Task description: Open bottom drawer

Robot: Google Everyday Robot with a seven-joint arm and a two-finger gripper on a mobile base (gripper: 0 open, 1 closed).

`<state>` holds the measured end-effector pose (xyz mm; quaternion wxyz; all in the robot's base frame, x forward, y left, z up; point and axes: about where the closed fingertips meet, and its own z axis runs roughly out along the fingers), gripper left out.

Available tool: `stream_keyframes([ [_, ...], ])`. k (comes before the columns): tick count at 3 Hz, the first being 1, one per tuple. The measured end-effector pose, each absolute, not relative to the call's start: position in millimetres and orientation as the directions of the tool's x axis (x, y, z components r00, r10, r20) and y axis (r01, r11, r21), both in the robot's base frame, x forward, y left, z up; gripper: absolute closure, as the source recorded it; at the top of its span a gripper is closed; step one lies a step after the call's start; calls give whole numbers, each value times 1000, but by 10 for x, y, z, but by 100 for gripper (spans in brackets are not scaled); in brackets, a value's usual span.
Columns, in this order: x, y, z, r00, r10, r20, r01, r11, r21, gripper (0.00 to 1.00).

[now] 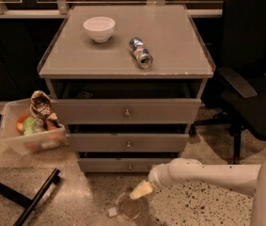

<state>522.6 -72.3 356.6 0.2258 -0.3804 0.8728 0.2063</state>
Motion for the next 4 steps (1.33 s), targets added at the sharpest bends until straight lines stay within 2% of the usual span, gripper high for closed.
stream_keyframes([
  [1,5435,-406,3503,-558,-549,-622,-788,585,190,0],
  [2,5435,-406,3502,-558,-550,-622,-788,585,190,0],
  [4,5764,-335,2973,-473,-677,-565,-859,498,122,0],
])
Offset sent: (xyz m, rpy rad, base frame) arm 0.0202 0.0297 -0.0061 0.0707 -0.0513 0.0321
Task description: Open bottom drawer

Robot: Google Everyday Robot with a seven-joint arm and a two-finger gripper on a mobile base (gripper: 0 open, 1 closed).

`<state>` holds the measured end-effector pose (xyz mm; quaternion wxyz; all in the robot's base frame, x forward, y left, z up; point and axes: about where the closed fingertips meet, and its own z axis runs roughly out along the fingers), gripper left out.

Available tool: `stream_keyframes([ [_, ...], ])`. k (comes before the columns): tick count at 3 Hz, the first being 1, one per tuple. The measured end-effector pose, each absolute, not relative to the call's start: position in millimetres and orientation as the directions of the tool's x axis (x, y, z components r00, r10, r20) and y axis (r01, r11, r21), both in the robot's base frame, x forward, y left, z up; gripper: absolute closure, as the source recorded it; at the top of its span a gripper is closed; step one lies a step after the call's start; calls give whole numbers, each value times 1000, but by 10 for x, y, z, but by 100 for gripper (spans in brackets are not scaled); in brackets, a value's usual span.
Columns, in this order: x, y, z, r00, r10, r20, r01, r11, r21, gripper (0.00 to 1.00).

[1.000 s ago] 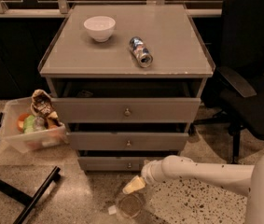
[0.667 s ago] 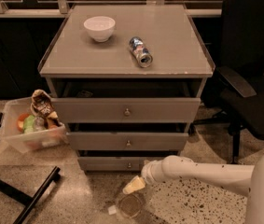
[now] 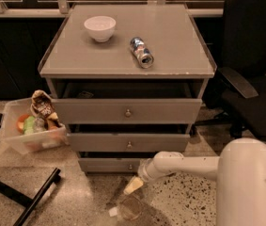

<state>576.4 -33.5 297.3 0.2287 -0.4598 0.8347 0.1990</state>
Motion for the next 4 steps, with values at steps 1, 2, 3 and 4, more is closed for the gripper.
stream_keyframes([
  [1,5974,-394,2687,-442,-732,-519,-875,478,71,0],
  [2,6171,-464,2463,-373,-763,-529,-889,457,-32,0],
  [3,6172,-464,2463,-373,-763,-529,-889,457,-32,0],
  [4,6195,-437,2397,-360,-768,-530,-896,444,-35,0],
])
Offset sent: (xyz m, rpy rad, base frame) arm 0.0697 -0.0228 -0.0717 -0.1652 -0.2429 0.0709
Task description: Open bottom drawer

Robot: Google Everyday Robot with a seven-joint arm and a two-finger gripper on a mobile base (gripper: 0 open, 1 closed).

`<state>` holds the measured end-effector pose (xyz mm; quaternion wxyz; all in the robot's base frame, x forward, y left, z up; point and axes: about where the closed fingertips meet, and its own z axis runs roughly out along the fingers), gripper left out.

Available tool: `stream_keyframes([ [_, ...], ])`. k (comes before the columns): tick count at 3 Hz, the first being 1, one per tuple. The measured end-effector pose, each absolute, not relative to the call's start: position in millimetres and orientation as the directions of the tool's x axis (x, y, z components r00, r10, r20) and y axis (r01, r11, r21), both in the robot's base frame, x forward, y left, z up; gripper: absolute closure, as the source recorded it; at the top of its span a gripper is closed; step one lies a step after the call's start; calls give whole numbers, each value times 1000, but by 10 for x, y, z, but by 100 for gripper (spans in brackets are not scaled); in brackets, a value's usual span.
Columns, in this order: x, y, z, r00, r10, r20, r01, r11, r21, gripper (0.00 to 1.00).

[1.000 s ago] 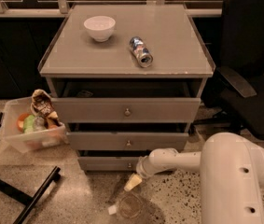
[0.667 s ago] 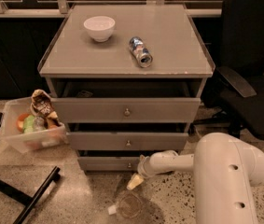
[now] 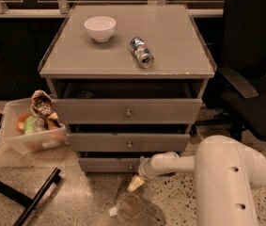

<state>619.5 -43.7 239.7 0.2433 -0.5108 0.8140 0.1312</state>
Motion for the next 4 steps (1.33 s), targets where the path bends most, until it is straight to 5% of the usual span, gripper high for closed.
stream_keyframes([
  [4,6756,-276,2065,-116,-831,-543,-949,254,-187,0],
])
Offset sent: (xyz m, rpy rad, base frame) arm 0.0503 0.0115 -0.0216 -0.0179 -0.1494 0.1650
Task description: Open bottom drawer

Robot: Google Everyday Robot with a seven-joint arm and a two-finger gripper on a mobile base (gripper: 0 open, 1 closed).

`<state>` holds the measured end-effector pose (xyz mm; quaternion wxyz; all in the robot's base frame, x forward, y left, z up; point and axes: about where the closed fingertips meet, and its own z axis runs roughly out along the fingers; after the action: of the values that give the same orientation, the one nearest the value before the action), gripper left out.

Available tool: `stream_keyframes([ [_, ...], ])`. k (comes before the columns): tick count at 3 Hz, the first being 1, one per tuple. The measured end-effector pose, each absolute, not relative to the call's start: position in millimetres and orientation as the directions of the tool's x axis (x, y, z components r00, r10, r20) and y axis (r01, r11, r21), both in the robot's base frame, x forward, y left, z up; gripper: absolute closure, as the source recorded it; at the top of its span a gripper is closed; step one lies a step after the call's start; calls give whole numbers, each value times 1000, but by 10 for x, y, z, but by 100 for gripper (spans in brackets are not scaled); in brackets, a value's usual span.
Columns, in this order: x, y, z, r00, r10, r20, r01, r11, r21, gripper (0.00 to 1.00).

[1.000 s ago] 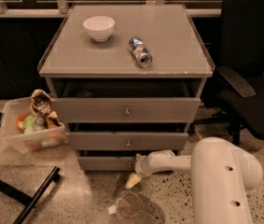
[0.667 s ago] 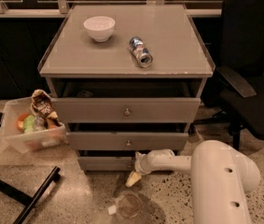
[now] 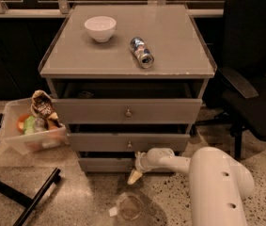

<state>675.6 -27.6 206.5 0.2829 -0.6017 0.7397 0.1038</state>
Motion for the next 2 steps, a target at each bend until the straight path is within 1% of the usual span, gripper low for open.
stream_keyframes([
  [1,6806,-350,1796,-174,-855,-489,-958,263,-118,0],
  [2,6806,-533,1583,-243,-869,-431,-956,289,-45,0],
])
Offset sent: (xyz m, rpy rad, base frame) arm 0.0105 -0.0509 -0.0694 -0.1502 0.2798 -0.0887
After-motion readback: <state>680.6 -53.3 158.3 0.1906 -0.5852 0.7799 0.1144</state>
